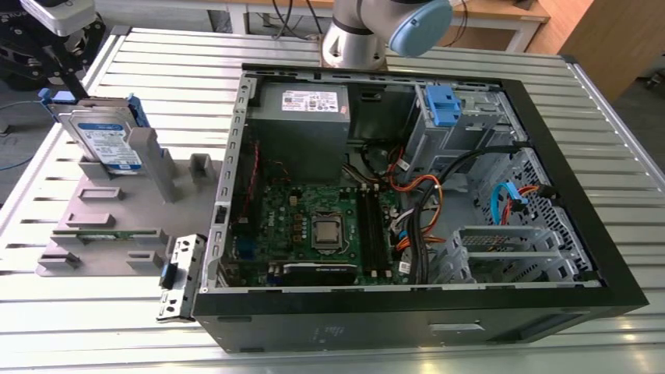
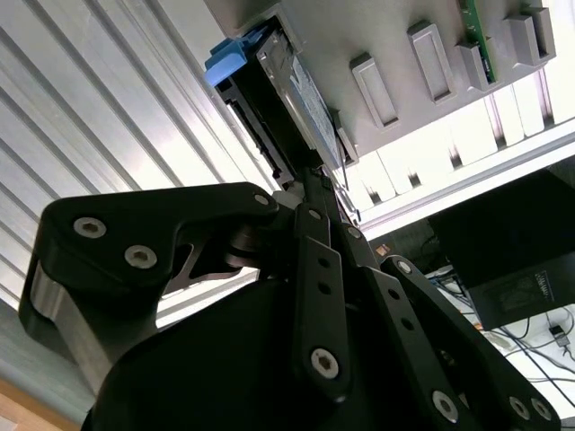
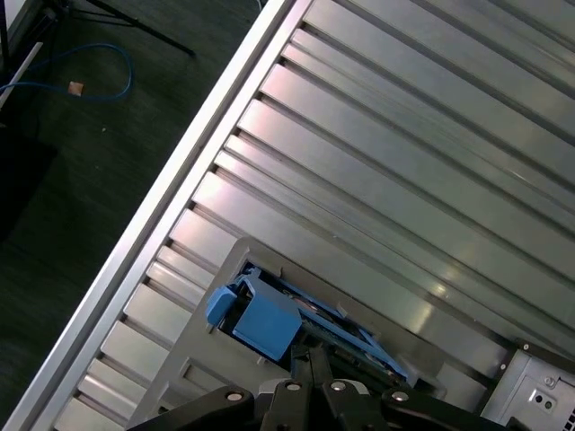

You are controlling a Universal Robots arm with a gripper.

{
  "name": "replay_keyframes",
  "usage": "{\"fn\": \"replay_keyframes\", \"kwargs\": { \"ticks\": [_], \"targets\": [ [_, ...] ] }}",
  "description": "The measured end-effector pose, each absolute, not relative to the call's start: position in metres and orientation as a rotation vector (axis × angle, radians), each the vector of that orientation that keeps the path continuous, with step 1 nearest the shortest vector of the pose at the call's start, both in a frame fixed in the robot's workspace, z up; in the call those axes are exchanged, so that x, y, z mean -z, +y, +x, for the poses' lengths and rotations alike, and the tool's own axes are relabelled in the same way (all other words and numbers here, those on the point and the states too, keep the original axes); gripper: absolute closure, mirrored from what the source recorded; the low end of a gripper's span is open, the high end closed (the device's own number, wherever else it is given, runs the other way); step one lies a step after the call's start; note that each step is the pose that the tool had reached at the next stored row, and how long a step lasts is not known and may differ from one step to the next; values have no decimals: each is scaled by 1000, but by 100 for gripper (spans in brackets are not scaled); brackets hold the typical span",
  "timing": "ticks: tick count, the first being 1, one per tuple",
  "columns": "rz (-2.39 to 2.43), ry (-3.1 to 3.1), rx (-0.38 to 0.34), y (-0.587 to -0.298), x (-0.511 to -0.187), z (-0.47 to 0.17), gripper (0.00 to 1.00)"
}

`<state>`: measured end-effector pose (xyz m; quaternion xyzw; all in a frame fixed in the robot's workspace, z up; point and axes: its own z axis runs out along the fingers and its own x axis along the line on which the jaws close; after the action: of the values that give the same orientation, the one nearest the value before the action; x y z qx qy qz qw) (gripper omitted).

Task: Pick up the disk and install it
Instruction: 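Pick up the disk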

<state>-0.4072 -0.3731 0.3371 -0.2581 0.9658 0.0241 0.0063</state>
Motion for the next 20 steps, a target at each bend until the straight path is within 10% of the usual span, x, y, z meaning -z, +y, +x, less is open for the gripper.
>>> {"fn": "replay_keyframes", "kwargs": {
  "ticks": [20],
  "targets": [
    [-1101, 2933, -77, -373, -337, -407, 89]
  ]
}}
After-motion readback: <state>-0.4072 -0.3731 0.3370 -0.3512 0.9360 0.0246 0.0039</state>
